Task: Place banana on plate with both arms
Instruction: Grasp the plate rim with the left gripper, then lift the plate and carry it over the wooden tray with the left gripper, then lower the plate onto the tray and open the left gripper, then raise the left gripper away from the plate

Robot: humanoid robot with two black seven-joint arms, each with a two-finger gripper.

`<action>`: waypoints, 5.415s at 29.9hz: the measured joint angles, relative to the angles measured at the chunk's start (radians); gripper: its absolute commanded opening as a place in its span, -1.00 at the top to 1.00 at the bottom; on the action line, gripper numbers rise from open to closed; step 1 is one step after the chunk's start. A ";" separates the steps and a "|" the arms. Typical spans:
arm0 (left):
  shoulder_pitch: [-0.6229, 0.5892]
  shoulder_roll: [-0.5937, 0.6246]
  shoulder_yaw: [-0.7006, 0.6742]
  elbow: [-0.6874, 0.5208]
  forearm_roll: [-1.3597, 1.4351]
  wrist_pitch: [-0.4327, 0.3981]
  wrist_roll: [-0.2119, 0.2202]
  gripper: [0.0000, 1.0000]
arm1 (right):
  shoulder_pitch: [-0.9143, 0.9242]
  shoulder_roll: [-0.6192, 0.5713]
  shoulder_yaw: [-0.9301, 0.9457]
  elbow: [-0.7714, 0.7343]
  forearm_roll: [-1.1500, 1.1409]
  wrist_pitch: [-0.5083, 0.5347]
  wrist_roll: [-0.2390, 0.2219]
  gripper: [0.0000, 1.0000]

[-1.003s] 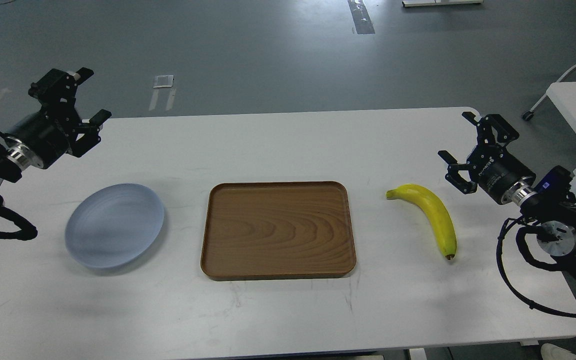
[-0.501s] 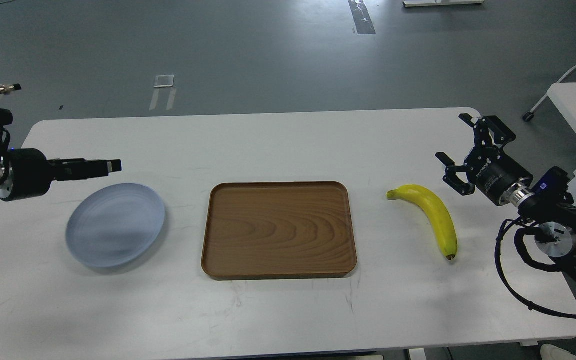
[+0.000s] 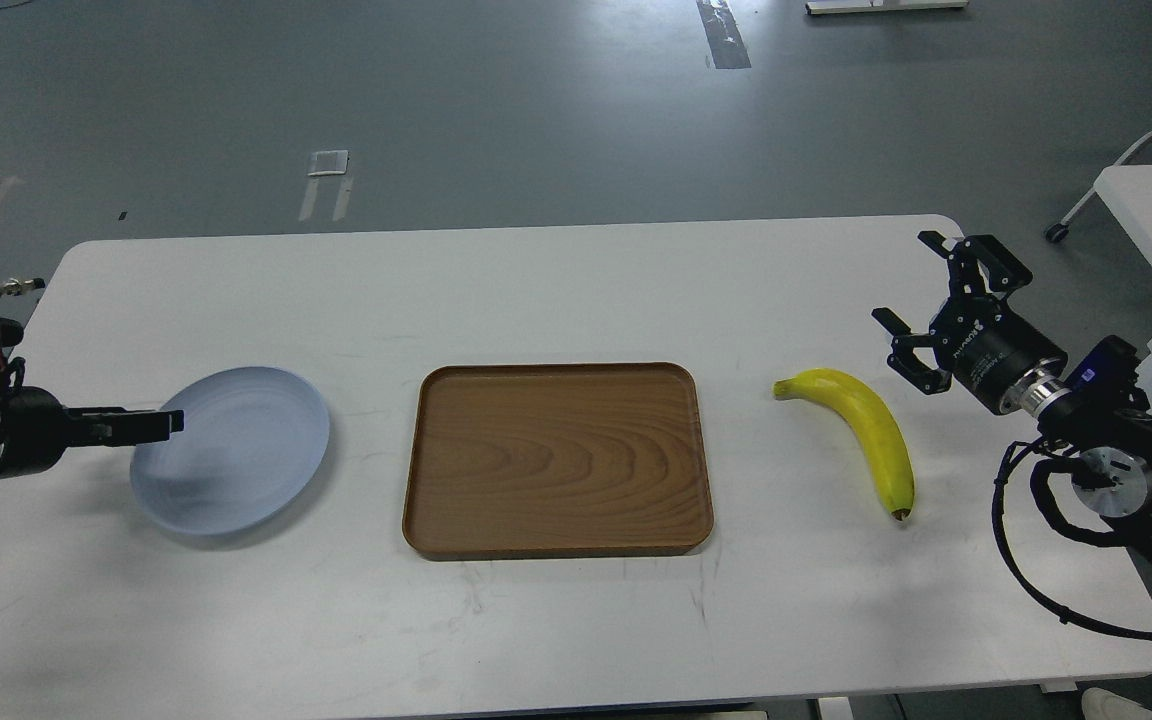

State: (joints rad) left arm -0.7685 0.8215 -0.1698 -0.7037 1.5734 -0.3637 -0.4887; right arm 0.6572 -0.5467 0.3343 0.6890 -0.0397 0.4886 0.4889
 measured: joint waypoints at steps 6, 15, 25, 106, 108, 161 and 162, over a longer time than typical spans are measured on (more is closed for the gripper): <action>0.005 -0.029 0.017 0.017 -0.022 0.000 0.000 -0.26 | 0.001 0.000 -0.001 0.000 -0.002 0.000 0.000 -0.99; 0.022 -0.036 0.024 0.036 -0.037 -0.001 0.000 1.00 | -0.001 0.000 -0.003 -0.002 -0.002 0.000 0.000 -0.99; 0.013 -0.036 0.024 0.037 -0.056 0.009 0.000 1.00 | 0.000 0.008 -0.005 -0.003 -0.003 0.000 0.000 -0.99; -0.309 -0.615 0.187 0.094 -0.012 -0.125 0.044 1.00 | -0.005 -0.014 -0.006 -0.008 -0.003 0.000 0.000 -0.99; -0.309 -0.628 0.187 0.105 -0.013 -0.125 0.045 1.00 | -0.005 -0.013 -0.006 -0.008 -0.003 0.000 0.000 -0.99; 0.033 -0.351 -0.205 0.078 -1.441 -0.125 0.000 -0.95 | 0.062 -0.040 -0.120 -0.012 -0.096 0.000 0.000 -0.99; 0.038 -0.353 -0.208 0.077 -1.441 -0.125 0.000 -0.95 | 0.077 -0.053 -0.132 -0.009 -0.118 0.000 0.000 -0.99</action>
State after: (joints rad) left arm -0.7303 0.4683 -0.3775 -0.6267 0.1325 -0.4886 -0.4889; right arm 0.7339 -0.5993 0.2026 0.6796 -0.1579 0.4887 0.4884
